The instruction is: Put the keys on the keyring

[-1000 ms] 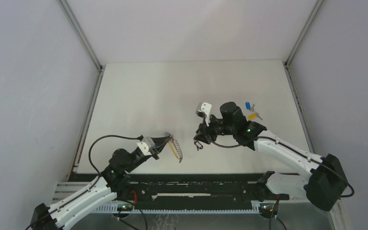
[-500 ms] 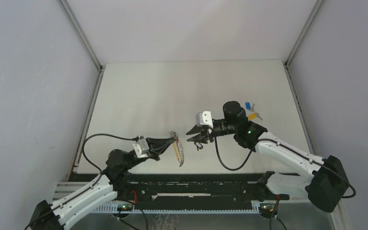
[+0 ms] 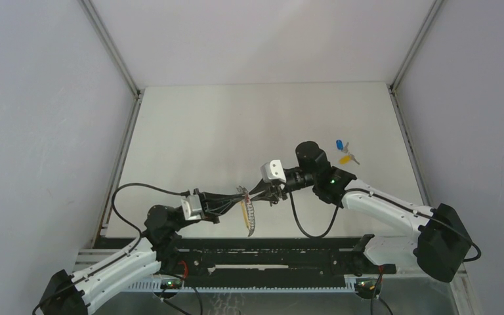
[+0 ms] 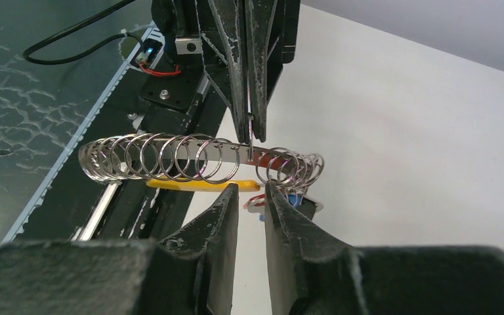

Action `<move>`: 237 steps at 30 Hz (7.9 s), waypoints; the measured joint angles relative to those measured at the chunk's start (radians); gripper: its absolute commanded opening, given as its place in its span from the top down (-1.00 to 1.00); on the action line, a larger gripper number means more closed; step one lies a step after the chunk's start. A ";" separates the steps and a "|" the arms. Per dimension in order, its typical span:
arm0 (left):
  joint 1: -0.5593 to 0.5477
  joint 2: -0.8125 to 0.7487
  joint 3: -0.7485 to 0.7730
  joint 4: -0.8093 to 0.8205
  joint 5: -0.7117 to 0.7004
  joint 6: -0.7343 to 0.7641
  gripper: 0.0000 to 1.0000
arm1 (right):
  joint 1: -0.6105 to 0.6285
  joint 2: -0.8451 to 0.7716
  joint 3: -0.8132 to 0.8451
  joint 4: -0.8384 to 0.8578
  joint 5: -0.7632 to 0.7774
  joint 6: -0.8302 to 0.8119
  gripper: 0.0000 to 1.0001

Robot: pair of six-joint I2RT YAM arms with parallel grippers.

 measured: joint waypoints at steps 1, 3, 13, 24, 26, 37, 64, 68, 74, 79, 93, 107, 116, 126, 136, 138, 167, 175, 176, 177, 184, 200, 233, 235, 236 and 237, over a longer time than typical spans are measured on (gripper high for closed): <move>0.000 0.000 0.000 0.004 0.005 0.000 0.99 | 0.002 0.002 0.000 0.000 -0.001 0.000 0.59; 0.000 0.000 0.000 0.008 0.009 -0.001 0.99 | 0.002 0.002 0.000 0.000 -0.003 0.000 0.59; 0.000 0.022 0.000 0.019 0.027 -0.006 0.99 | 0.002 -0.007 0.001 0.006 0.010 0.005 0.59; 0.000 0.022 0.000 0.019 0.029 -0.006 0.99 | 0.009 -0.031 0.002 0.008 0.018 0.016 0.57; 0.000 0.022 0.000 0.019 0.029 -0.006 0.99 | 0.013 -0.031 0.002 0.008 0.017 0.017 0.57; 0.000 0.022 0.000 0.019 0.029 -0.006 0.99 | 0.022 -0.031 0.002 0.026 0.016 0.042 0.59; 0.000 -0.009 0.000 0.019 0.029 -0.005 0.99 | 0.027 -0.018 0.002 0.055 0.000 0.081 0.77; 0.000 -0.007 0.000 0.019 0.030 -0.005 0.99 | 0.027 -0.018 0.002 0.061 0.000 0.084 0.74; 0.000 0.002 0.000 0.018 0.030 -0.005 1.00 | 0.029 -0.018 0.002 0.074 0.000 0.095 0.74; 0.000 0.011 0.000 0.019 0.030 -0.005 0.99 | 0.034 -0.018 0.002 0.079 0.000 0.103 0.86; 0.000 -0.040 0.000 -0.053 0.006 0.010 0.62 | 0.040 -0.023 0.069 -0.073 0.066 0.068 1.00; 0.000 -0.075 0.001 -0.191 -0.022 0.050 0.32 | 0.050 -0.063 0.107 -0.260 0.149 0.004 1.00; 0.000 -0.040 0.005 -0.182 0.008 0.048 0.35 | 0.077 -0.030 0.155 -0.309 0.188 -0.031 1.00; 0.000 -0.032 0.012 -0.175 0.013 0.048 0.44 | 0.098 -0.005 0.166 -0.362 0.225 -0.060 1.00; 0.000 -0.014 0.037 -0.200 0.023 0.050 0.57 | 0.120 0.007 0.204 -0.391 0.249 -0.080 1.00; 0.000 -0.008 0.049 -0.212 0.027 0.052 0.62 | 0.126 0.010 0.213 -0.400 0.254 -0.085 1.00; 0.000 0.017 0.070 -0.281 0.056 0.076 0.79 | 0.147 0.032 0.232 -0.463 0.292 -0.109 1.00; 0.000 0.017 0.070 -0.282 0.073 0.076 0.99 | 0.148 0.033 0.232 -0.464 0.286 -0.109 1.00; 0.000 0.017 0.070 -0.282 0.075 0.076 0.99 | 0.148 0.035 0.233 -0.465 0.284 -0.109 1.00; 0.000 0.017 0.070 -0.284 0.080 0.076 0.99 | 0.148 0.039 0.237 -0.469 0.282 -0.109 1.00; 0.006 0.001 0.070 -0.291 0.081 0.076 0.99 | 0.148 0.064 0.277 -0.509 0.286 -0.111 0.72; 0.006 -0.171 0.002 -0.371 -0.150 0.066 0.99 | 0.076 -0.025 0.220 -0.447 0.480 0.137 0.30; 0.006 -0.291 -0.004 -0.567 -0.585 0.055 0.99 | 0.015 0.745 0.700 -0.882 0.776 0.410 0.56; 0.006 -0.291 -0.004 -0.567 -0.585 0.055 0.99 | 0.022 0.772 0.718 -0.923 0.787 0.406 0.56; 0.006 -0.291 -0.004 -0.568 -0.585 0.055 0.99 | 0.024 0.783 0.727 -0.939 0.789 0.404 0.55; 0.006 -0.291 -0.004 -0.568 -0.585 0.055 0.99 | 0.026 0.794 0.738 -0.956 0.792 0.401 0.56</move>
